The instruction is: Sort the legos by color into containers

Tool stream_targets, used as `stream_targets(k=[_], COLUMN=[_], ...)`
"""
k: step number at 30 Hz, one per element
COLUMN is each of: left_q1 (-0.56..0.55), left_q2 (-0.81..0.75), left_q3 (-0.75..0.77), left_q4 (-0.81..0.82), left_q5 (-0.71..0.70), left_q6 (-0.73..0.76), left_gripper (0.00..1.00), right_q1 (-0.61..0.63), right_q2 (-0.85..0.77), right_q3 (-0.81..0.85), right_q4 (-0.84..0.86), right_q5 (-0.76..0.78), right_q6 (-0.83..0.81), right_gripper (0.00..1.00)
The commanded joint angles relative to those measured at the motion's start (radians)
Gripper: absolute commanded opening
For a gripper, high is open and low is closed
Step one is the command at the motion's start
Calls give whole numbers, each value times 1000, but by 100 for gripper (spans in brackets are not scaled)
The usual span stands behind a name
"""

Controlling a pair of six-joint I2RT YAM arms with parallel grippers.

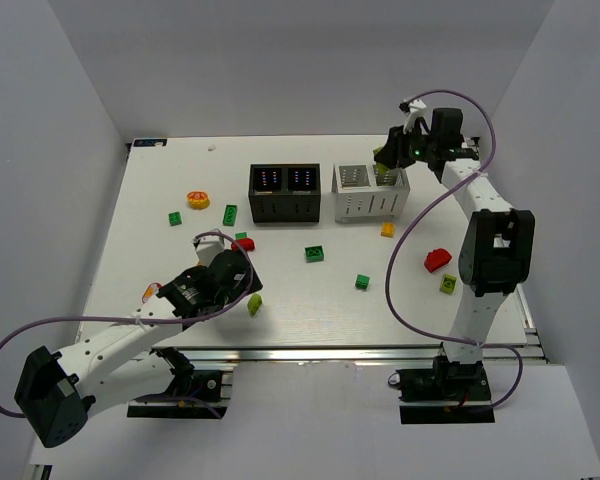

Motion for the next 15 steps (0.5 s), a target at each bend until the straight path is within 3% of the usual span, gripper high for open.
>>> stream_targets(k=[1, 2, 6, 12, 15], left_q1=[1, 1, 1, 1, 1], left_q2=[-16, -12, 7, 22, 51], left_q3=[2, 2, 12, 2, 1], left_q4=[-7, -6, 3, 43, 54], left_q5=[-29, -27, -18, 10, 20], left_q6=[-20, -16, 3, 29, 50], left_gripper=[98, 98, 98, 98, 97], right_q1=[0, 0, -2, -17, -26], right_q2=[-45, -48, -51, -144, -187], right_q3=[-39, -51, -51, -43, -31], right_q4=[19, 19, -7, -40, -162], right_q5=[12, 22, 41, 23, -86], right_q6=[-44, -44, -59, -115, -275], right_gripper=[40, 50, 65, 69, 67])
